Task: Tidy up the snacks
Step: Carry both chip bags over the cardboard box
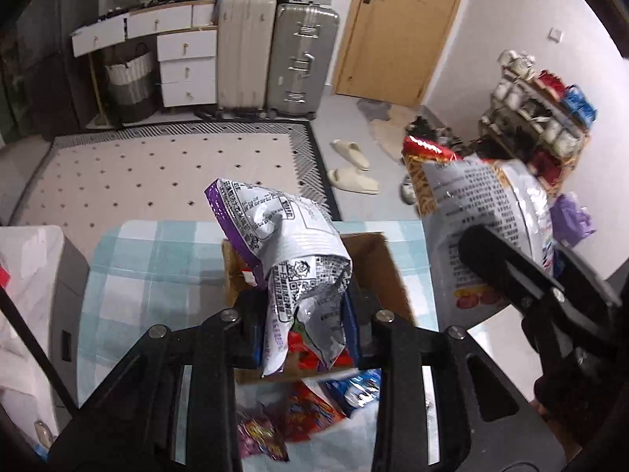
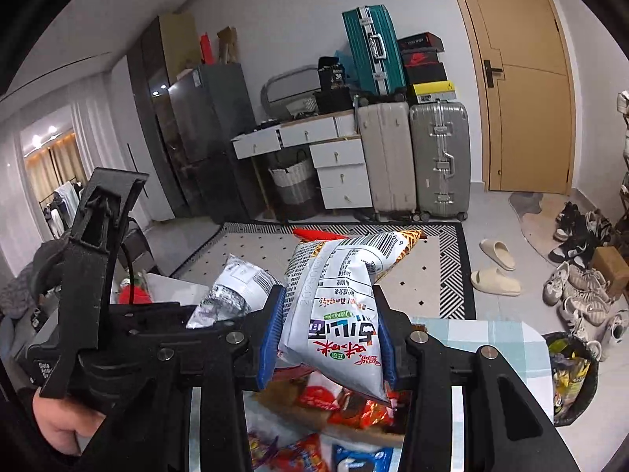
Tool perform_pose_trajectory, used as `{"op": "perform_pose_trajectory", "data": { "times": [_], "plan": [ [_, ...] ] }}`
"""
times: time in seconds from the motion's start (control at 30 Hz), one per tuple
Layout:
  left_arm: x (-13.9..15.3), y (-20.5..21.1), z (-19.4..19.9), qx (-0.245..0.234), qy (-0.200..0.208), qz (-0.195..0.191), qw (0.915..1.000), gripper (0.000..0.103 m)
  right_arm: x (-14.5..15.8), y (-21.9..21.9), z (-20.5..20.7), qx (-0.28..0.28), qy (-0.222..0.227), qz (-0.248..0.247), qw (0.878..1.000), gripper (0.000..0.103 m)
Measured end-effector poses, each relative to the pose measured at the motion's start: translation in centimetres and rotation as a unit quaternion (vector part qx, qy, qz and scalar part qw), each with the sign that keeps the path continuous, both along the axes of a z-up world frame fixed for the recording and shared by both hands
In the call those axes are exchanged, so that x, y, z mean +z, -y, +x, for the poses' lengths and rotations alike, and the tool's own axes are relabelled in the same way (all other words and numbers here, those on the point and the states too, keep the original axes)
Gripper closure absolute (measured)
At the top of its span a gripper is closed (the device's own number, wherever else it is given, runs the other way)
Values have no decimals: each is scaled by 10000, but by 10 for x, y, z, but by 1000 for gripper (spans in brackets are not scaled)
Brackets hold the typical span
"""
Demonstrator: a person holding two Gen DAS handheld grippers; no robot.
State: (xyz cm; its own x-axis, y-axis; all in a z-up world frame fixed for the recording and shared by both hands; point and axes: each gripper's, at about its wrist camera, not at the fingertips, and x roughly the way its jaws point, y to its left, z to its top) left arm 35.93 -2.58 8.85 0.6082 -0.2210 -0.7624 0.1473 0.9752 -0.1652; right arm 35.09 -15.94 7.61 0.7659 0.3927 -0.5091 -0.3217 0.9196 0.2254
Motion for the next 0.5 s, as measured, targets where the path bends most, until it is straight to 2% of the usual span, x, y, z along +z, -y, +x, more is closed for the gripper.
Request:
{"op": "perform_pose_trajectory", "data": {
  "times": [0.13,0.27,0.5],
  "plan": [
    [-25,6,22,63,-156,54,9998,76,-19,-7,28,6,-26,-242,9997,62],
    [-52,3,40,115,-332,-12,9994,76,-37,-9,56,-12,-171,-259,9995,62],
    [-98,9,65,-6,-549,28,9985,75,-83,-1,87,-18,-759,-52,9971,62]
  ]
}}
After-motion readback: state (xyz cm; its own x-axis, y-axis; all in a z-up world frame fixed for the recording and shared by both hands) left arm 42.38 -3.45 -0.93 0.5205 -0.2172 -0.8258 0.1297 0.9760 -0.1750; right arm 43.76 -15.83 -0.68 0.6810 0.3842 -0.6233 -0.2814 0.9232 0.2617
